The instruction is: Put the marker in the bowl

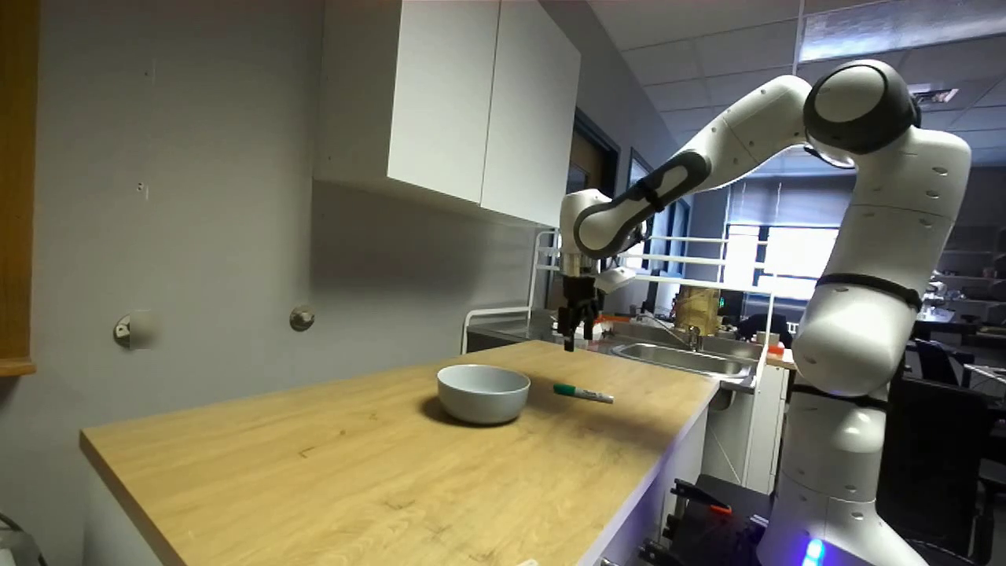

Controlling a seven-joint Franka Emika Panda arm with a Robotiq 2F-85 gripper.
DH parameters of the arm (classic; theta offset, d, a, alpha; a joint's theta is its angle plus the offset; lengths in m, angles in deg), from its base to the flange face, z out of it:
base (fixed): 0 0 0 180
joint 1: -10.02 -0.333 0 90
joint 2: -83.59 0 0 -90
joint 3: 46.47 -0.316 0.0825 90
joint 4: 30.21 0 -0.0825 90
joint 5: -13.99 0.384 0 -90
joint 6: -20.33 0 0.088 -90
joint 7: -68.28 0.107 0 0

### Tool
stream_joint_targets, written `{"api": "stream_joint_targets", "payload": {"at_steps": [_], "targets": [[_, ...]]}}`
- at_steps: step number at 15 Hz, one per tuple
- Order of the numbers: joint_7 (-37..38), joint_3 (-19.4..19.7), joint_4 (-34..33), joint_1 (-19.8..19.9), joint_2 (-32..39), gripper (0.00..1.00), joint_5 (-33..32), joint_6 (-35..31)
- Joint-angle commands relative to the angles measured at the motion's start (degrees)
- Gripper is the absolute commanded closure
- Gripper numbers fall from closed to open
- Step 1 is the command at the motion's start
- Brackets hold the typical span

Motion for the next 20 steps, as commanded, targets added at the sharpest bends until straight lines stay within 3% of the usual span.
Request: {"api": "stream_joint_targets", "payload": {"at_steps": [1, 6, 11, 12, 13, 16, 20], "targets": [[-5.6, 1.9, -4.0, -0.5, 7.0, 0.0, 2.7, 0.1], [-14.1, 2.4, -7.3, -0.3, 13.7, 0.0, 7.6, 2.4], [-16.2, 2.1, -9.6, -0.1, 18.6, 0.0, 7.9, 4.8], [-15.4, 2.1, -10.0, -0.1, 19.4, 0.07, 7.4, 4.9], [-14.8, 2.1, -10.2, -0.1, 19.7, 0.25, 7.1, 5.2], [-14.7, 2.1, -11.3, -0.1, 20.9, 0.36, 6.8, 6.4], [-14.4, 2.0, -12.5, -0.3, 20.9, 0.69, 6.4, 8.7]]}}
